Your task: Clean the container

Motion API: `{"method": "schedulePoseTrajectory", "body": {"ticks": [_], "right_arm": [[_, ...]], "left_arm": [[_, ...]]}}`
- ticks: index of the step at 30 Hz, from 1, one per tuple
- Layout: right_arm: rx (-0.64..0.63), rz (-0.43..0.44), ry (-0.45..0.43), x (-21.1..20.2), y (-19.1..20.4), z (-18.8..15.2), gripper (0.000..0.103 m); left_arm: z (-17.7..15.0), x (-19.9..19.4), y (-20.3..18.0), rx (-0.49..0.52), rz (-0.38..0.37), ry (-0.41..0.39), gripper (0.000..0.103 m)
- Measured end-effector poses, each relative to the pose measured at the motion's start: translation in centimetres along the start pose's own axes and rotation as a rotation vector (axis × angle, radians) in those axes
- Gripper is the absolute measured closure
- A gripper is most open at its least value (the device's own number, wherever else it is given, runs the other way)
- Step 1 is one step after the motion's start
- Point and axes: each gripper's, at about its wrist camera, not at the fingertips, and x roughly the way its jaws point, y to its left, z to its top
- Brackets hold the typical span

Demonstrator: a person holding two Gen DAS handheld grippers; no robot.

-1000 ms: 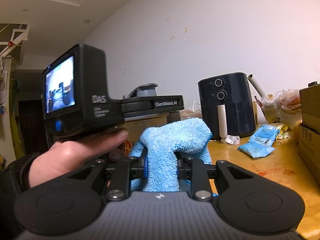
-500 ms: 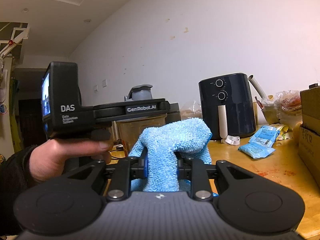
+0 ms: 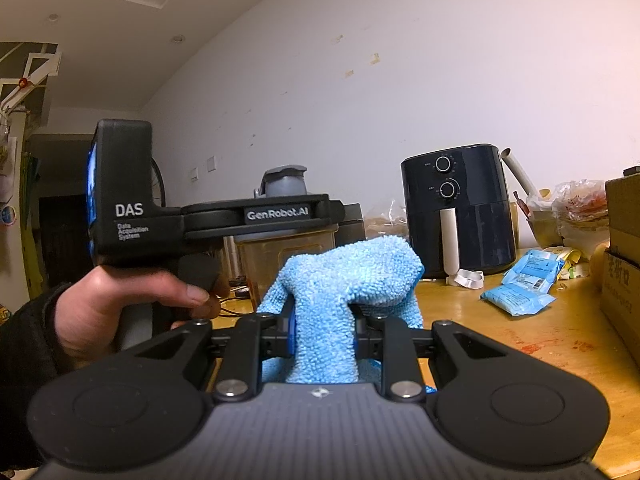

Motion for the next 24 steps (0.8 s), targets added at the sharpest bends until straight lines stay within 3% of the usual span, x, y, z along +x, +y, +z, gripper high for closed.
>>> {"method": "schedulePoseTrajectory", "body": {"ticks": [17,24], "right_arm": [[-0.003,0.013,0.006,0.2,0.3,-0.2,0.08],[0.003,0.009,0.003,0.0,0.1,-0.3,0.08]], "left_arm": [[0.6,0.5,-1.3,-0.05,0.148,0.021,0.007],[0.5,0.3,-1.2,-0.042,0.127,0.012,0.008]]}}
